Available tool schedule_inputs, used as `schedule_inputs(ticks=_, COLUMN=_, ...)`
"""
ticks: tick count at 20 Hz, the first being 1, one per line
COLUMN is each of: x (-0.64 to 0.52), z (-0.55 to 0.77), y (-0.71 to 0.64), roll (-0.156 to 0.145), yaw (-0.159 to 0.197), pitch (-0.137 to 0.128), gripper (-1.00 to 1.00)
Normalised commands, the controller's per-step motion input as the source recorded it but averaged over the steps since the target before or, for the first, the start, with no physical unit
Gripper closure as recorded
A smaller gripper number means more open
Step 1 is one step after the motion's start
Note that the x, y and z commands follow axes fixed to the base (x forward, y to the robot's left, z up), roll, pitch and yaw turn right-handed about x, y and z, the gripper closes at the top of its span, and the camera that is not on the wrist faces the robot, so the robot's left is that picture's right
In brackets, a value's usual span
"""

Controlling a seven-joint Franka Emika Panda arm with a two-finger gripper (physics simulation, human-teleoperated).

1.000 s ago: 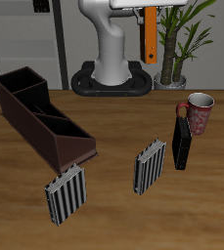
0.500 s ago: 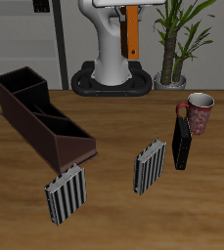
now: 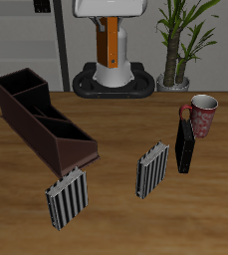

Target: Place the orange book into the right desk caddy's front compartment

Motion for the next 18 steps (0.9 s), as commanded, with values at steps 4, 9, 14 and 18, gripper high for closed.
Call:
schedule_inputs(ticks=4, x=-0.3, z=-0.12, y=-0.36, roll=-0.052, yaw=0.084, pitch=0.003, gripper=1.0)
schedule_inputs(ticks=9, x=-0.22, z=-0.13, y=-0.26, roll=-0.049, yaw=0.072, pitch=0.0, gripper=1.0)
schedule_inputs(ticks=14, x=-0.14, z=-0.12, y=-0.26, roll=-0.043, yaw=0.095, pitch=-0.015, gripper=1.0)
schedule_inputs(ticks=18, x=-0.16, z=-0.22, y=-0.32, roll=-0.018, yaw=0.067, pitch=-0.003, gripper=1.0)
